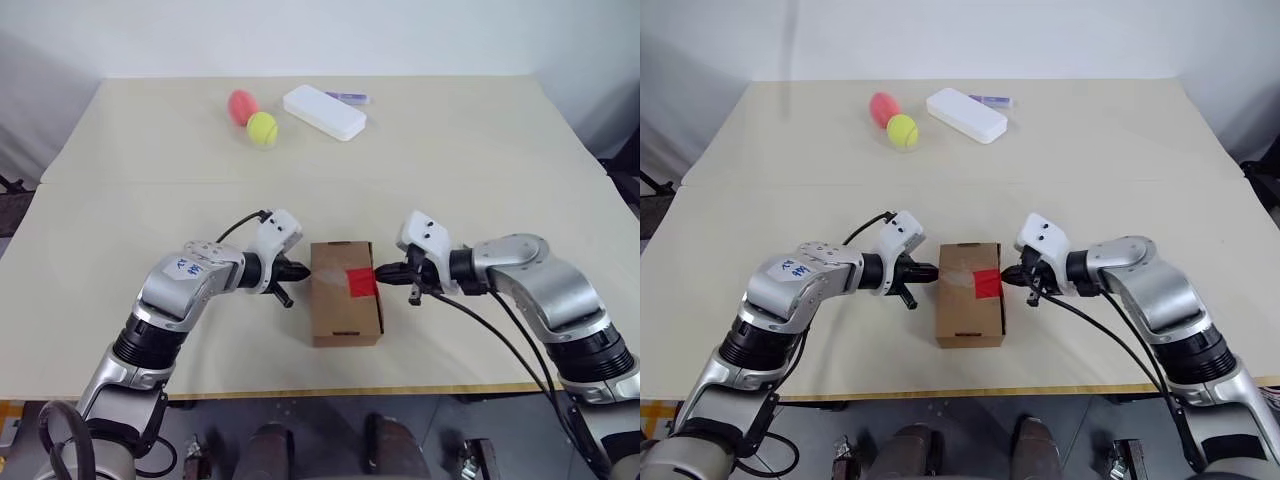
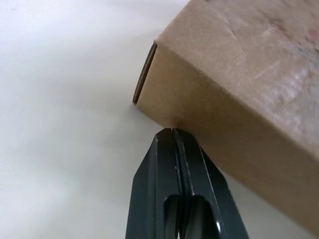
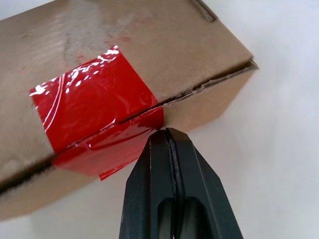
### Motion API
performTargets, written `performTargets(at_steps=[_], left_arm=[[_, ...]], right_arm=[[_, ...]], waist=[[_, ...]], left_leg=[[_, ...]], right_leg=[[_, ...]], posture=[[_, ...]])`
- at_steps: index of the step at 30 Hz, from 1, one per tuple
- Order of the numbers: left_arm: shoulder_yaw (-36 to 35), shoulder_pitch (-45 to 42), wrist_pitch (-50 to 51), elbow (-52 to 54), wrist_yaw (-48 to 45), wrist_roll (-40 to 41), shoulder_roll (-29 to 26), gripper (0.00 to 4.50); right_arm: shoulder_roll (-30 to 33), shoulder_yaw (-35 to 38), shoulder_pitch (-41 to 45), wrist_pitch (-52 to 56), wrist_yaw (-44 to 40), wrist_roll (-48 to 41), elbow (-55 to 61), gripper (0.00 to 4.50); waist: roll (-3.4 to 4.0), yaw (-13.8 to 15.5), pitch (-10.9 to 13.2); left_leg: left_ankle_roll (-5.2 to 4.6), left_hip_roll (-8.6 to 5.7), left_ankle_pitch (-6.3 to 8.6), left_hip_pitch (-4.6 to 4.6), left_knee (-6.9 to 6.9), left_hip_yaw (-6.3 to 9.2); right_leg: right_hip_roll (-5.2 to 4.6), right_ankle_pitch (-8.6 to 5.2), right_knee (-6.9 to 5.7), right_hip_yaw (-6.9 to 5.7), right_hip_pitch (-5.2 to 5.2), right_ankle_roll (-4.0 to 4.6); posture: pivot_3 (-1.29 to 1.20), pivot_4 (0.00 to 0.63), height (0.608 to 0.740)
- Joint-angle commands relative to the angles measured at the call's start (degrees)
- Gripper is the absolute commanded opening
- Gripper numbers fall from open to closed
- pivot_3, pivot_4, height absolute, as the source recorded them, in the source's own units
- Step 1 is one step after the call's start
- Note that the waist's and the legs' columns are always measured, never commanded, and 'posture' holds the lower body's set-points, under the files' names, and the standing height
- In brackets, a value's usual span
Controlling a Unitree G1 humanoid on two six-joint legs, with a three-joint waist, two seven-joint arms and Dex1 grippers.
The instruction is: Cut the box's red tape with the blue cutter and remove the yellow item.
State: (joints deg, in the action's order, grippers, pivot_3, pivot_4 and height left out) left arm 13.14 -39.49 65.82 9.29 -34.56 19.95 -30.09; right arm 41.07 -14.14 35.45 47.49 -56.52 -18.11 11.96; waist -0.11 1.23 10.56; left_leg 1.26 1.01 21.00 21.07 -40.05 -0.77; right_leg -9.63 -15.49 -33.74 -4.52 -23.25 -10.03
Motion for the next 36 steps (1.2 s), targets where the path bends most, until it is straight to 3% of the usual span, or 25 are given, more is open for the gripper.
performTargets(at_steps=[1,4,11,12,14,18,25,36], left_arm=[[-0.40,-1.41,-1.30,0.54,-0.87,-0.06,-0.27,0.00],[-0.19,-2.03,-2.28,-0.87,-0.82,-0.84,-0.32,0.00],[-3.51,-3.23,0.23,-1.51,-7.37,2.98,-4.89,0.00],[-4.40,-3.68,1.01,-1.28,-9.10,4.49,-5.90,0.00],[-5.66,-4.54,1.43,-0.91,-11.88,6.73,-7.50,0.00],[-6.55,-7.22,1.24,-1.79,-15.01,9.32,-8.51,0.00],[-4.31,-11.11,1.95,-2.55,-16.22,11.20,-5.57,0.00],[6.50,-10.04,-4.01,-2.67,-18.26,6.28,-4.23,0.00]], right_arm=[[-1.78,-0.04,0.00,-0.35,1.95,0.28,1.52,0.01],[-3.96,-0.18,0.93,0.15,4.11,0.78,0.63,0.01],[3.54,6.39,-1.21,-0.95,5.93,2.99,2.25,0.01],[4.33,7.67,-0.84,-0.28,6.43,2.70,2.25,0.17],[5.03,10.34,-0.02,1.10,7.14,1.50,3.23,0.63],[3.17,14.20,2.14,6.03,8.81,-2.47,6.59,2.01],[-1.22,12.71,0.95,10.06,12.04,-5.76,10.17,4.40],[-1.17,6.52,-2.86,4.53,12.14,-2.15,5.92,4.47]], waist=[[0.00,-0.02,0.00],[0.00,-0.04,0.00],[0.00,0.09,0.00],[0.00,0.04,0.00],[0.00,0.00,0.00],[0.00,-0.14,0.00],[0.00,-0.09,0.00],[0.01,-0.10,-0.01]], left_leg=[[0.00,0.00,0.00,0.03,0.00,-0.01],[0.02,0.00,-0.01,0.05,0.00,-0.03],[0.02,0.00,-0.01,0.17,0.03,-0.04],[0.02,0.00,-0.01,0.17,0.05,-0.05],[0.02,0.00,-0.01,0.16,0.07,-0.07],[0.02,0.01,-0.01,0.14,0.05,-0.09],[0.02,0.00,-0.01,0.14,0.04,-0.10],[0.02,0.00,-0.01,0.12,0.04,-0.12]], right_leg=[[0.00,0.00,-0.02,0.01,-0.04,0.00],[0.00,0.00,-0.09,0.02,-0.12,0.00],[0.00,0.01,-0.09,0.02,-0.23,-0.01],[0.00,0.01,-0.07,0.02,-0.24,-0.01],[0.00,0.01,-0.09,0.02,-0.26,-0.01],[0.00,0.01,-0.11,0.04,-0.25,-0.01],[0.00,0.01,-0.14,0.04,-0.25,-0.02],[0.00,0.01,-0.15,0.05,-0.26,-0.02]], posture=[[0.00,0.150,0.740],[0.00,0.150,0.740],[0.00,0.150,0.740],[0.00,0.150,0.740],[0.00,0.150,0.740],[0.00,0.150,0.740],[0.00,0.150,0.740],[0.00,0.150,0.740]])
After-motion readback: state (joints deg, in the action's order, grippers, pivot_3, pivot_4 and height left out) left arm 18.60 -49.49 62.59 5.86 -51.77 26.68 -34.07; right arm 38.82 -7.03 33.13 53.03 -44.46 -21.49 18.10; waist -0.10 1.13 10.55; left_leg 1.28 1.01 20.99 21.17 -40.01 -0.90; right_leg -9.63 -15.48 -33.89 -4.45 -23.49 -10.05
